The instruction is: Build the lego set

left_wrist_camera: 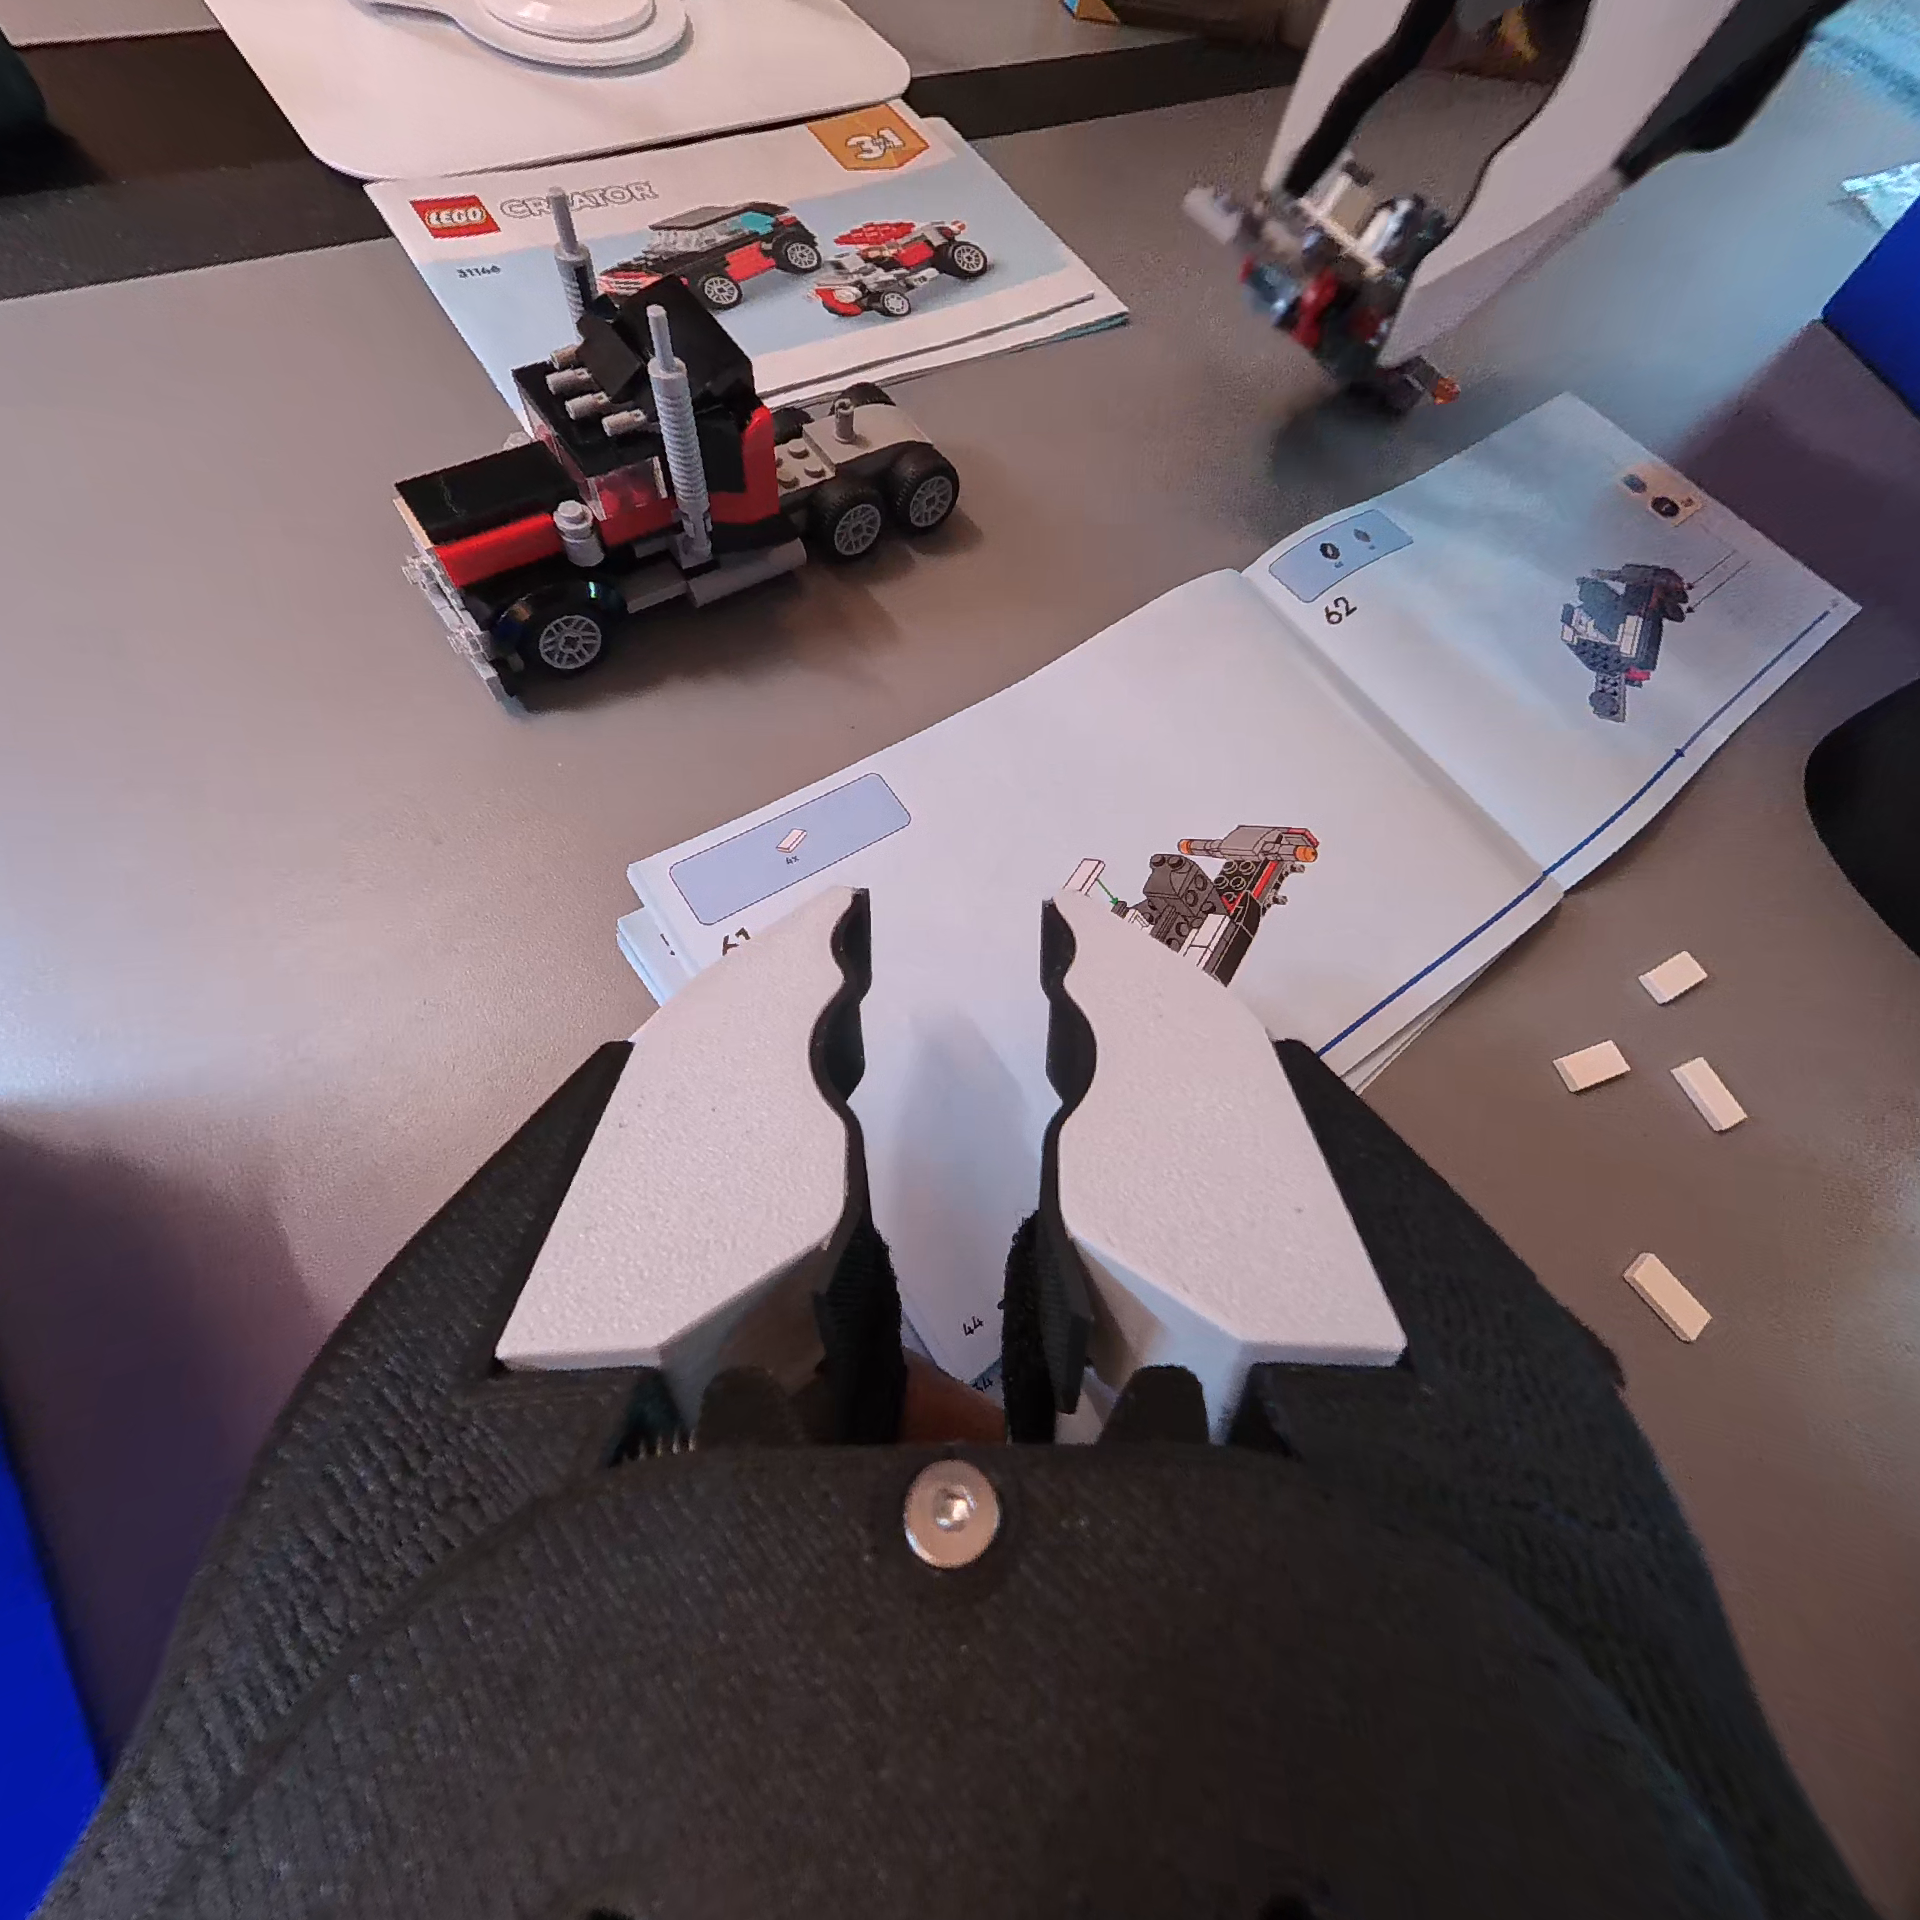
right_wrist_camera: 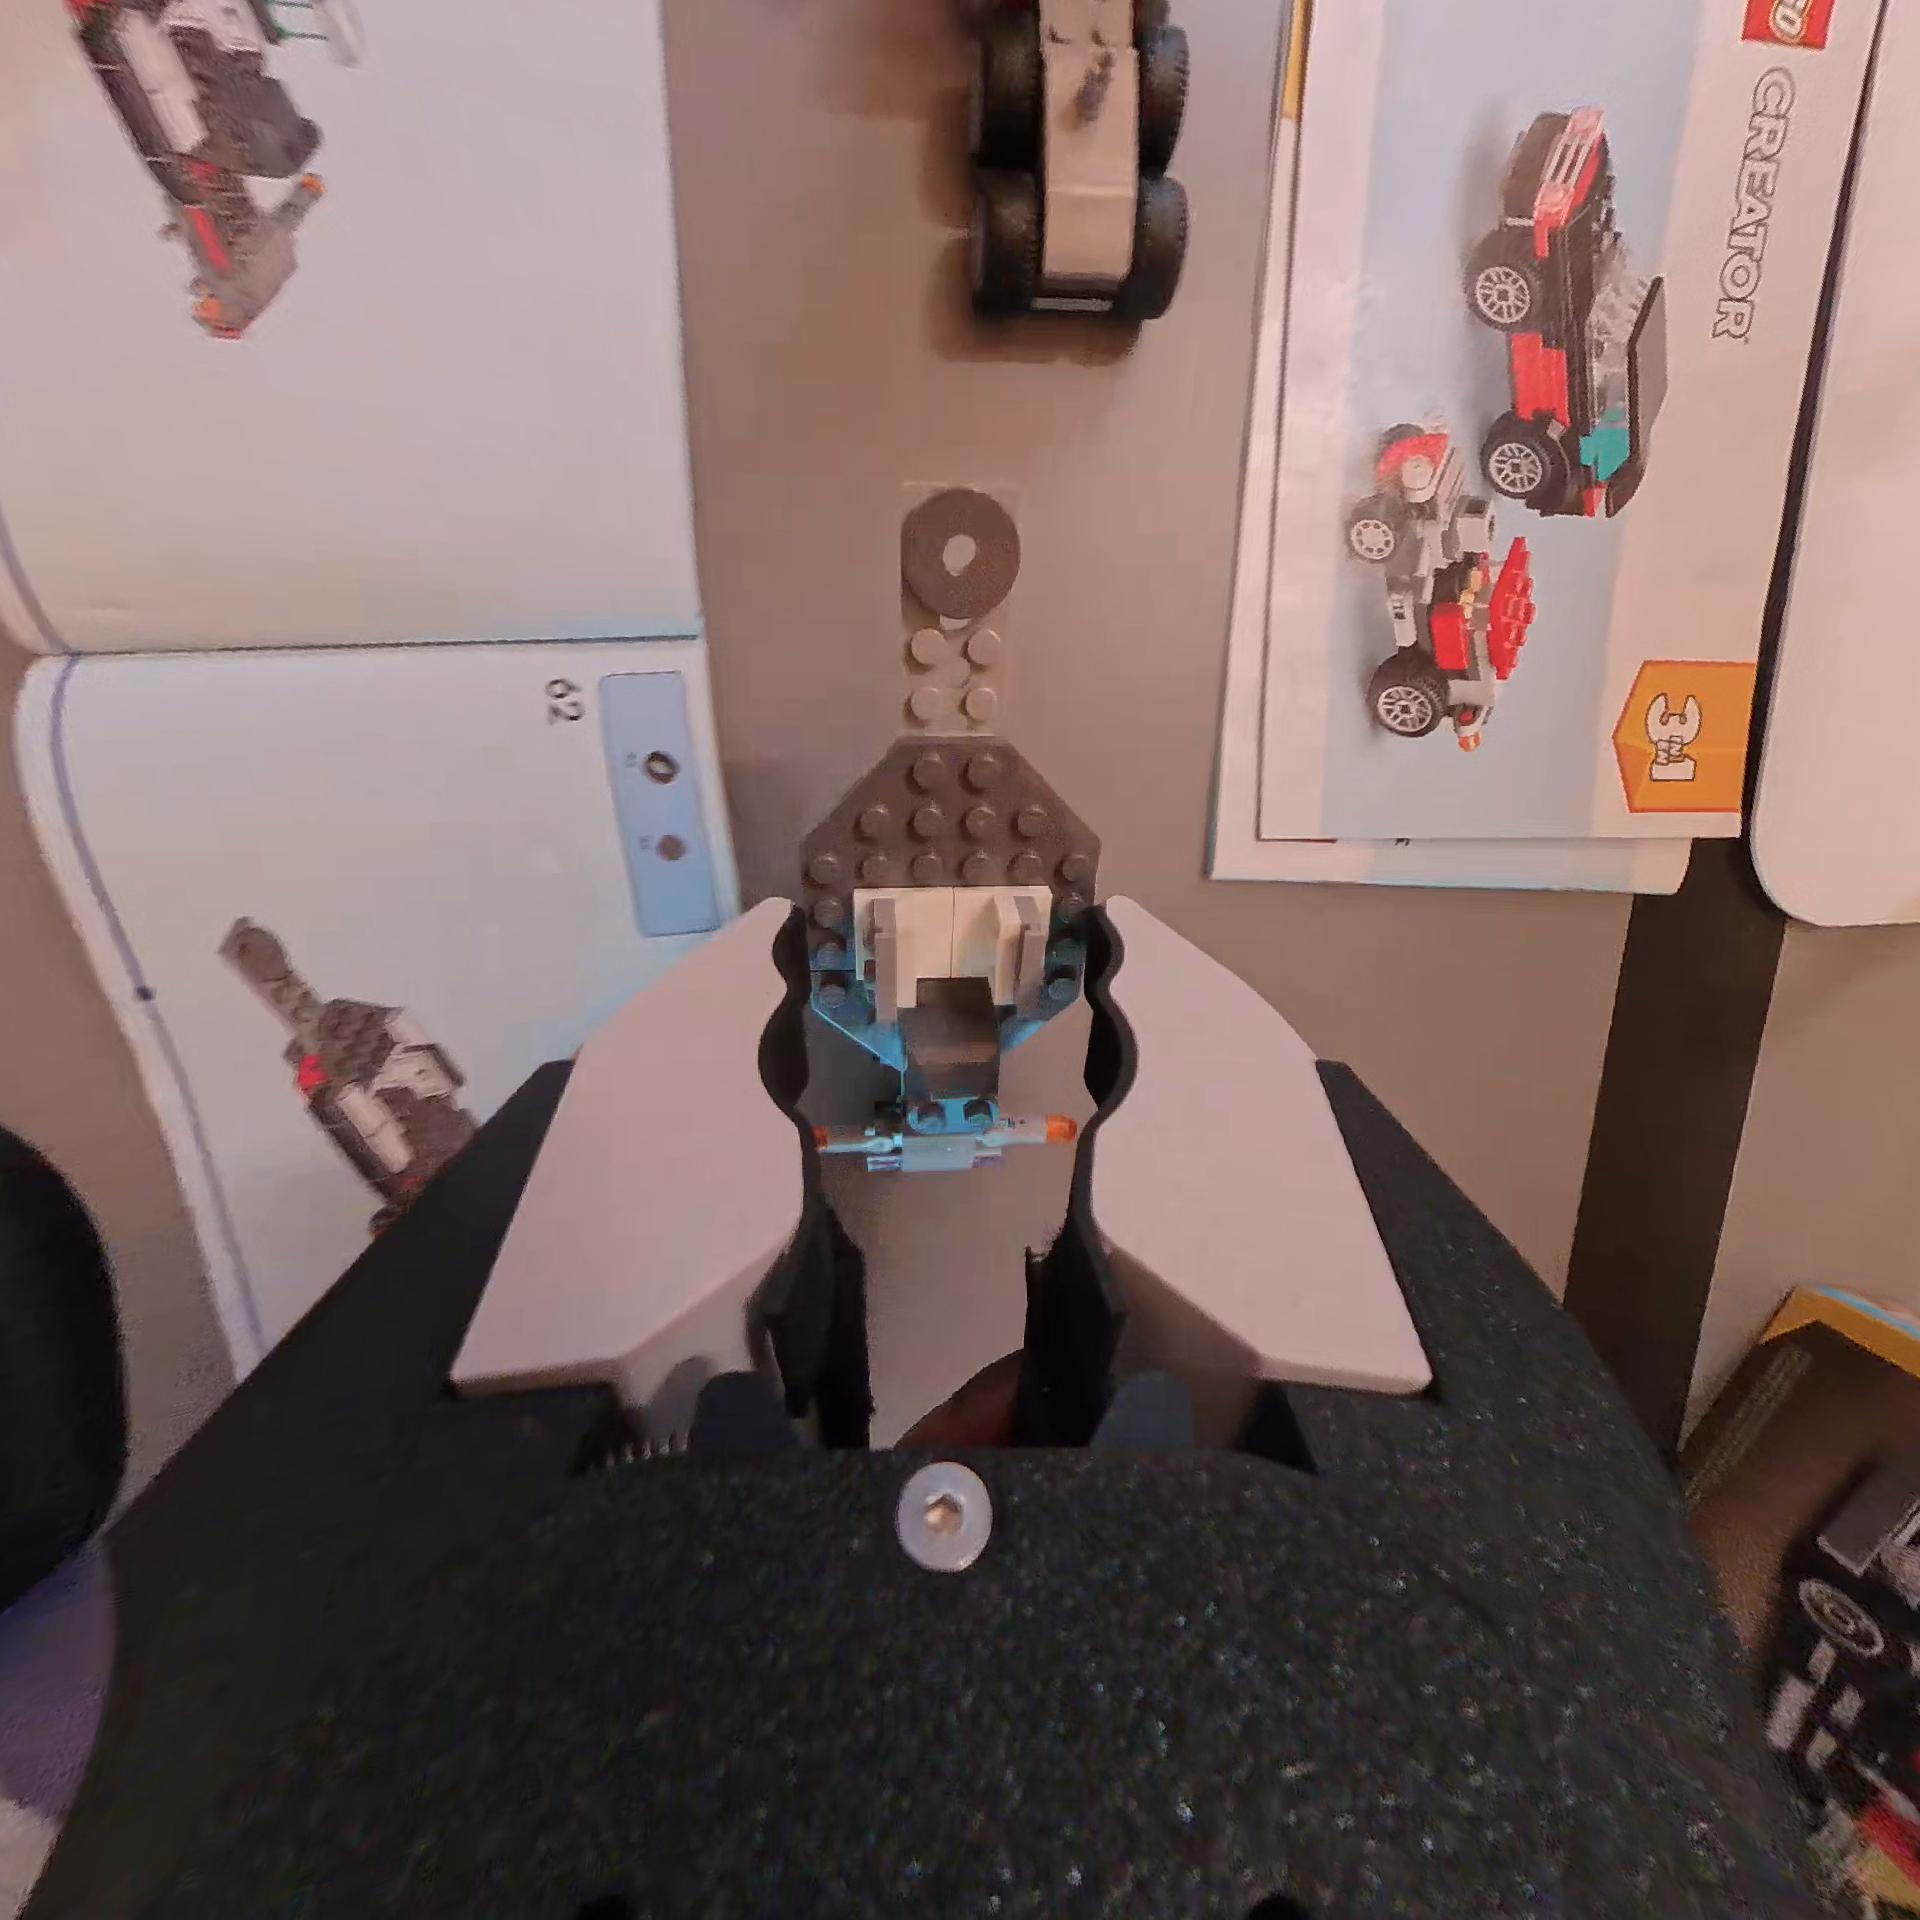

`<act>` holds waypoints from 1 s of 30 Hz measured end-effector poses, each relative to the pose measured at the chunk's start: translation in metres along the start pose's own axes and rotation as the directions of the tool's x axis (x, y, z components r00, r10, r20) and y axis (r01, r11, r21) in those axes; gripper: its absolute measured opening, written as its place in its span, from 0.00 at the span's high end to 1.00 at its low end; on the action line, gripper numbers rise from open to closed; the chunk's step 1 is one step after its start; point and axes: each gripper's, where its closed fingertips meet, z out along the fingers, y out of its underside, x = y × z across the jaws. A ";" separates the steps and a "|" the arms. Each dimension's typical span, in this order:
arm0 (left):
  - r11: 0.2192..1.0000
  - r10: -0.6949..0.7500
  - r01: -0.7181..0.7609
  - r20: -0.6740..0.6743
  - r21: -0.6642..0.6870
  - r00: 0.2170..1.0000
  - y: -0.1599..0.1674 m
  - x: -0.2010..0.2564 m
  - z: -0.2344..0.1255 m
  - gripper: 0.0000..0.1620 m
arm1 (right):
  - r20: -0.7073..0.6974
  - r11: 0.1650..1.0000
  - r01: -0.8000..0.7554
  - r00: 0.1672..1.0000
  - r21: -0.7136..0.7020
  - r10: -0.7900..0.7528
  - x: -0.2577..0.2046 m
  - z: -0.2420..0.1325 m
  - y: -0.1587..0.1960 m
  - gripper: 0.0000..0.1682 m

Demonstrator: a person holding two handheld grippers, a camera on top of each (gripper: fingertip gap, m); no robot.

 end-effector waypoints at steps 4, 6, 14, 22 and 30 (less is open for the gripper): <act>1.000 0.021 -0.021 0.005 -0.019 1.000 0.002 0.001 0.002 0.81 | -0.025 0.999 0.001 1.000 -0.043 -0.002 -0.026 -0.018 0.009 0.70; 0.999 0.030 -0.030 0.006 -0.027 1.000 0.003 0.002 0.002 0.81 | -0.030 0.996 0.007 1.000 -0.092 -0.009 -0.040 -0.025 0.014 0.70; 0.993 0.079 -0.078 0.011 -0.088 0.997 0.010 0.005 0.008 0.81 | -0.162 0.986 0.094 0.980 -0.137 -0.115 -0.030 -0.042 0.013 0.70; 0.993 0.078 -0.077 0.015 -0.088 0.997 0.010 0.004 0.008 0.81 | -0.129 0.950 0.043 0.988 -0.309 -0.086 -0.064 -0.078 0.016 0.70; 0.989 0.111 -0.108 0.025 -0.103 0.993 0.012 0.006 0.008 0.81 | 0.046 0.947 0.066 0.997 -0.315 -0.054 -0.118 -0.024 0.012 0.70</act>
